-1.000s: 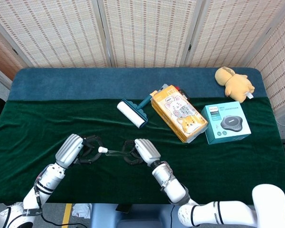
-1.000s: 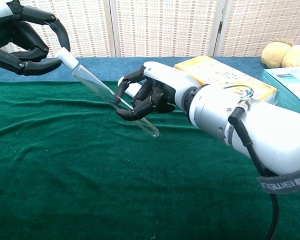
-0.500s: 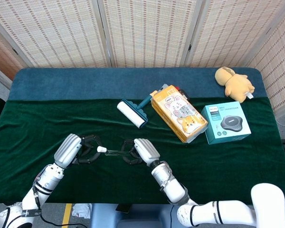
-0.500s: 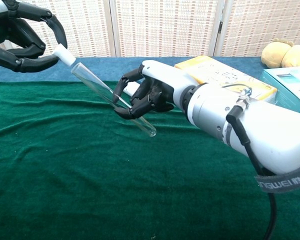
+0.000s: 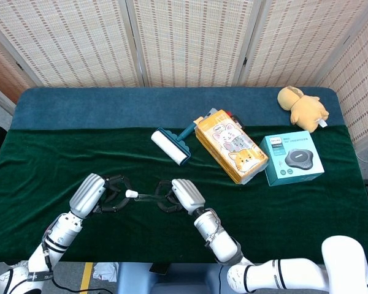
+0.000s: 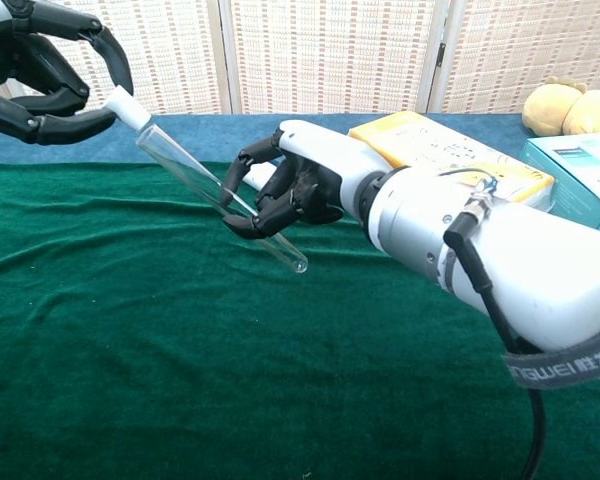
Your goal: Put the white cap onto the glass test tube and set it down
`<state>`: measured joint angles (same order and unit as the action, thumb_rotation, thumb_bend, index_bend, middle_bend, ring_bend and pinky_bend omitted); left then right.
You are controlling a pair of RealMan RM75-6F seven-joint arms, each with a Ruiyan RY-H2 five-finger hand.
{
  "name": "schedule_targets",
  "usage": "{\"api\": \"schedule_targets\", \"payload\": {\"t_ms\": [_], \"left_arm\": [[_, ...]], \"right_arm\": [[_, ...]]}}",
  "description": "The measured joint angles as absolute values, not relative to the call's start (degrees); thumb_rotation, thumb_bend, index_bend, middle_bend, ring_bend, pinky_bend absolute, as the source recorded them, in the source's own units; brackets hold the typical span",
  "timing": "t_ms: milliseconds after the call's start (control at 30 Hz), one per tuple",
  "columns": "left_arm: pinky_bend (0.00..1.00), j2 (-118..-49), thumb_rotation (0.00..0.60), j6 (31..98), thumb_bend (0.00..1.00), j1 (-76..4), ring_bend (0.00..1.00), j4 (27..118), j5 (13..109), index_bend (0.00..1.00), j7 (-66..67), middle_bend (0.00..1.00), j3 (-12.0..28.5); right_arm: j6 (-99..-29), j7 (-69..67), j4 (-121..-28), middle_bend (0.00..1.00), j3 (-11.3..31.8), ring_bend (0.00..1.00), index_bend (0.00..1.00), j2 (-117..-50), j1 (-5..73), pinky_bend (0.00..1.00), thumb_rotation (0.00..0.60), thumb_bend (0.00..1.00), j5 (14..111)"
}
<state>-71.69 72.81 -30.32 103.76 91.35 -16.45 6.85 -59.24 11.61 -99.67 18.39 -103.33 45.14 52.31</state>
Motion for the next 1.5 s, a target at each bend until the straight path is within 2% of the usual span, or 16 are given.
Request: {"api": "schedule_targets", "payload": {"t_ms": [1500], "left_arm": [[0.74,-73.37,0.600,72.77,0.50,-30.50,0.83,103.75,90.83,0.61,-16.64,0.99,6.45]], "right_arm": [[-60.04,10.15,-99.23,0.99,19.08,1.00,0.91,-104.81,45.83,1.00,0.600,0.82,53.00]]}}
